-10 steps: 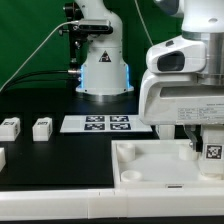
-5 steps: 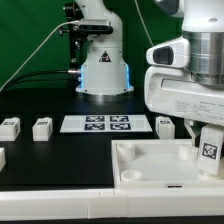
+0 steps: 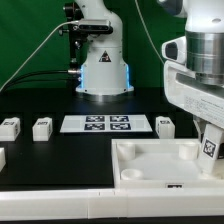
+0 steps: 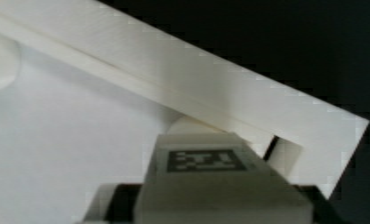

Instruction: Assemble one leg

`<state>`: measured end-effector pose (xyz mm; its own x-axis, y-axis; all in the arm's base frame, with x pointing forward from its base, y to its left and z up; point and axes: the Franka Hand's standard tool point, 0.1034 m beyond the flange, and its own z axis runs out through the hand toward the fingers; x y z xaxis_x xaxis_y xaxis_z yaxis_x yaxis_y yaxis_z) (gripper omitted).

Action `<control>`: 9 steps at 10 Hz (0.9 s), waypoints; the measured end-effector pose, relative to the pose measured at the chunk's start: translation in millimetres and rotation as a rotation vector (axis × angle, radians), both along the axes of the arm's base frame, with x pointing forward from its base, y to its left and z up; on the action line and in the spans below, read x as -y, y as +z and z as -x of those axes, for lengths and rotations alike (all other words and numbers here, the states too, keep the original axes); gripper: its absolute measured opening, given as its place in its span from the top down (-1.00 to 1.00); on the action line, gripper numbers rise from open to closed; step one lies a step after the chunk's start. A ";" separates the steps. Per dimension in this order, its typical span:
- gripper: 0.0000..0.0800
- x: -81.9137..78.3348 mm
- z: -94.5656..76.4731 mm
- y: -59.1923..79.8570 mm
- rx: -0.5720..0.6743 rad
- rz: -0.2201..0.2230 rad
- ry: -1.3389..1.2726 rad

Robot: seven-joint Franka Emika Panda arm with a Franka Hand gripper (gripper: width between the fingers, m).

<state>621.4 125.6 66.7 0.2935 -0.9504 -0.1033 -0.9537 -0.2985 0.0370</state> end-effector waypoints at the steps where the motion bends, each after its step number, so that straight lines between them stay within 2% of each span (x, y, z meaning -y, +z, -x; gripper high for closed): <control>1: 0.27 0.0 0.1 -0.2 -0.002 0.001 -0.018; 2: 0.13 -0.9 0.5 -0.3 -0.002 0.001 -0.010; 3: -0.34 -2.3 1.1 -0.4 -0.003 0.000 -0.001; 4: -0.54 -3.5 1.3 -0.4 -0.002 -0.001 0.019; 6: -0.61 -7.0 2.2 -0.5 -0.002 -0.001 0.028; 9: -0.62 -9.9 7.7 -4.6 0.022 -0.020 0.412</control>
Offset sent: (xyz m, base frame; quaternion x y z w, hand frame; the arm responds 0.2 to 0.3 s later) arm -0.0027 0.0017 0.0023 -0.0120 0.0104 -0.0876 0.9960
